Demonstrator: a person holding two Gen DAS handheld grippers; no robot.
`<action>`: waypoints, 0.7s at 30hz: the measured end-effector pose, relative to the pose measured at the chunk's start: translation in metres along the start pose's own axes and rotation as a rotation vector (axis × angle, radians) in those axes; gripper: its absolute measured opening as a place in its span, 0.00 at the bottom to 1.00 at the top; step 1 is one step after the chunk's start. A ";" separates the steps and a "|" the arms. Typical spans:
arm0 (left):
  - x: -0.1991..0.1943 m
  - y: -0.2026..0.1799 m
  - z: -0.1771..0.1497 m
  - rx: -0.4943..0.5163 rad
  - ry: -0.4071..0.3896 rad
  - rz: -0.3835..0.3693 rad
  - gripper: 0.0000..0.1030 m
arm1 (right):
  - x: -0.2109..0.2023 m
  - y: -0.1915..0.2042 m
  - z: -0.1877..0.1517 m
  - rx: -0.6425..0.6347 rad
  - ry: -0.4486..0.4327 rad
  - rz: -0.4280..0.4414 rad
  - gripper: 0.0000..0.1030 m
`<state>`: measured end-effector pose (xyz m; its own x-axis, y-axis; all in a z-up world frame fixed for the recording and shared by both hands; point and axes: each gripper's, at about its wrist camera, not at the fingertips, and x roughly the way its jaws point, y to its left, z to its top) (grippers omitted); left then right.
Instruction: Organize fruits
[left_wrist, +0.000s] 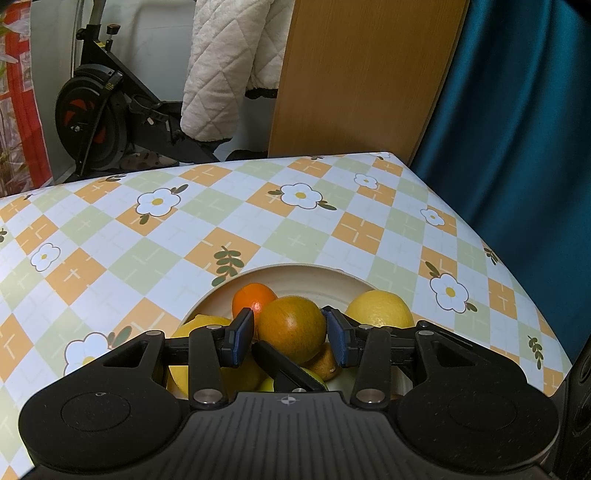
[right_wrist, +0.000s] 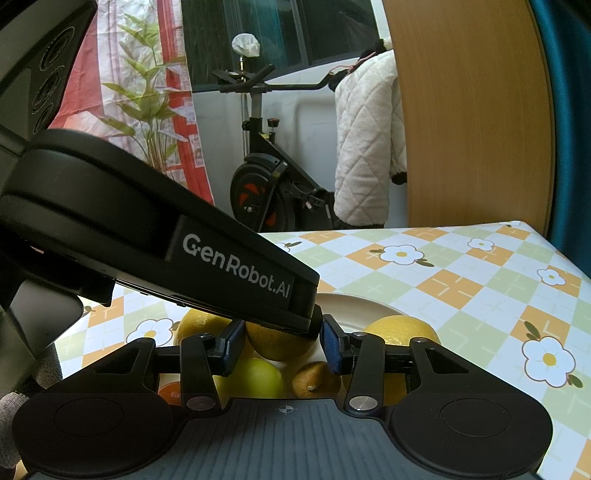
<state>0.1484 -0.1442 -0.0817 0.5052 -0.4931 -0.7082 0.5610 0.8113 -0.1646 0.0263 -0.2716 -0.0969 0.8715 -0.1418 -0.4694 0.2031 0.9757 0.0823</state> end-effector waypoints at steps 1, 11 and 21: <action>0.000 0.000 0.000 0.000 -0.002 0.002 0.45 | 0.000 0.000 0.000 0.000 0.000 0.000 0.40; -0.004 0.002 0.001 -0.014 -0.015 0.012 0.45 | 0.000 0.001 0.000 0.000 0.000 0.000 0.41; -0.018 0.008 -0.001 -0.037 -0.045 0.035 0.53 | -0.003 0.002 0.000 0.012 0.000 -0.009 0.48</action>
<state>0.1434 -0.1284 -0.0705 0.5533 -0.4774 -0.6826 0.5185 0.8387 -0.1664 0.0240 -0.2692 -0.0955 0.8697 -0.1509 -0.4700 0.2166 0.9722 0.0886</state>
